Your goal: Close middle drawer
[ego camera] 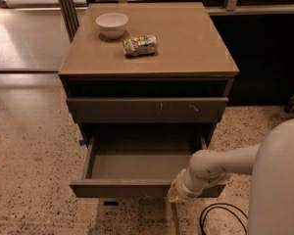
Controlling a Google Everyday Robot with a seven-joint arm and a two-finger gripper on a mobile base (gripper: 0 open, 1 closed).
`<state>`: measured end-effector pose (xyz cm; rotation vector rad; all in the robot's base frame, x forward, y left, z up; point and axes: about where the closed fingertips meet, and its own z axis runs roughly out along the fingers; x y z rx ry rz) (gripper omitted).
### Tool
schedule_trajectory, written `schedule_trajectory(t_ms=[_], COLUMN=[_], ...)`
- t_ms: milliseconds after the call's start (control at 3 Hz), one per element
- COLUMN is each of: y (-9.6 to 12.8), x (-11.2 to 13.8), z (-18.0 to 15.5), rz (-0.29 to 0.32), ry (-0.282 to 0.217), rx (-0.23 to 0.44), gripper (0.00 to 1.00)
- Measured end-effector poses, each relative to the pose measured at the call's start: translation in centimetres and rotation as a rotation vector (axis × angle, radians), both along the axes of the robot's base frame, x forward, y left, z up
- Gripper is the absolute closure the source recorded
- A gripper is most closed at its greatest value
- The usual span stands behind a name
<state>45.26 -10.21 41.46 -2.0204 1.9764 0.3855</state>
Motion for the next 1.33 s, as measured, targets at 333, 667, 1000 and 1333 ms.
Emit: schedule_trajectory(t_ms=[333, 667, 1000, 1333], y=[0.0, 0.3, -0.4, -2.4], x=[0.0, 0.2, 2.0, 4.3], z=[0.0, 0.2, 0.3, -0.3], rz=[0.0, 0.015, 0.007, -0.043], ry=[0.0, -0.02, -0.062, -0.083], rx=[0.0, 0.006, -0.02, -0.061], gripper=[1.0, 1.0, 1.0, 1.0])
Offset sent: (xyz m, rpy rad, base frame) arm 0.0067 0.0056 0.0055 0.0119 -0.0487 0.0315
